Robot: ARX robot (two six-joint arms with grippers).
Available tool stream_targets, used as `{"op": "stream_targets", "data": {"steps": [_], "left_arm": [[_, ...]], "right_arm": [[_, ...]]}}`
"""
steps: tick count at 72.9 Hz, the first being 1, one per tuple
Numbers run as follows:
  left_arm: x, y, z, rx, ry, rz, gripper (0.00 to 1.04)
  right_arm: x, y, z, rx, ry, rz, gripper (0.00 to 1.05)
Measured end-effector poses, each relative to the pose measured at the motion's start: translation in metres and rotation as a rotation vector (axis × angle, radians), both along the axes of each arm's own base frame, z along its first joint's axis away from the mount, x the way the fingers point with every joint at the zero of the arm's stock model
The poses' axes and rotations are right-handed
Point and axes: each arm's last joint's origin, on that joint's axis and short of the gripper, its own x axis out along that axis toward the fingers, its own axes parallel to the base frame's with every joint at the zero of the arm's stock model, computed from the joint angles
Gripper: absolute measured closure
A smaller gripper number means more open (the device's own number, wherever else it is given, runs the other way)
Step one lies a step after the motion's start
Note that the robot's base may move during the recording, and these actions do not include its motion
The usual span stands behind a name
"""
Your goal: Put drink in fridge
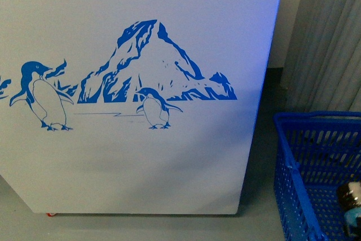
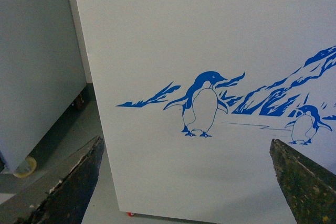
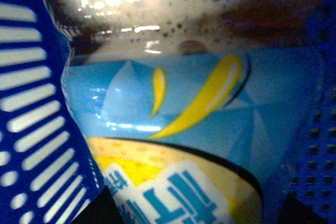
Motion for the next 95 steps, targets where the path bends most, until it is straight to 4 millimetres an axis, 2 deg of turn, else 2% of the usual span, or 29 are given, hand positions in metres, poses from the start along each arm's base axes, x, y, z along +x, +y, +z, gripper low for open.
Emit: {"op": "stream_targets", "data": {"steps": [12,13,16,18,23,24,25,28,29,39,47,63,87,95], "left_arm": [[0.0,0.0,0.0,0.0,0.0,0.0,0.08],[0.0,0.0,0.0,0.0,0.0,0.0,0.08],[0.0,0.0,0.0,0.0,0.0,0.0,0.08],[0.0,0.0,0.0,0.0,0.0,0.0,0.08],[0.0,0.0,0.0,0.0,0.0,0.0,0.08],[0.0,0.0,0.0,0.0,0.0,0.0,0.08],[0.0,0.0,0.0,0.0,0.0,0.0,0.08],[0.0,0.0,0.0,0.0,0.0,0.0,0.08],[0.0,0.0,0.0,0.0,0.0,0.0,0.08],[0.0,0.0,0.0,0.0,0.0,0.0,0.08],[0.0,0.0,0.0,0.0,0.0,0.0,0.08],[0.0,0.0,0.0,0.0,0.0,0.0,0.08],[0.0,0.0,0.0,0.0,0.0,0.0,0.08],[0.0,0.0,0.0,0.0,0.0,0.0,0.08]], "right_arm": [[-0.009,0.004,0.084,0.026,-0.171,0.023,0.67],[-0.011,0.005,0.097,0.029,-0.201,0.026,0.67],[-0.013,0.006,0.118,0.031,-0.248,0.026,0.67],[-0.016,0.007,0.14,0.028,-0.302,0.03,0.67],[-0.026,0.012,0.219,0.002,-0.513,0.033,0.67],[-0.027,0.013,0.226,-0.005,-0.534,0.035,0.67],[-0.031,0.015,0.243,-0.02,-0.581,0.04,0.67],[-0.038,0.018,0.265,-0.036,-0.645,0.045,0.67],[-0.043,0.021,0.279,-0.046,-0.686,0.049,0.67],[-0.074,0.04,0.342,-0.114,-0.859,0.072,0.67],[-0.1,0.058,0.371,-0.15,-0.951,0.088,0.67],[-0.143,0.086,0.402,-0.219,-1.089,0.096,0.67],[-0.201,0.107,0.425,-0.283,-1.263,0.065,0.67],[-0.21,0.107,0.424,-0.303,-1.282,0.063,0.67]]}}
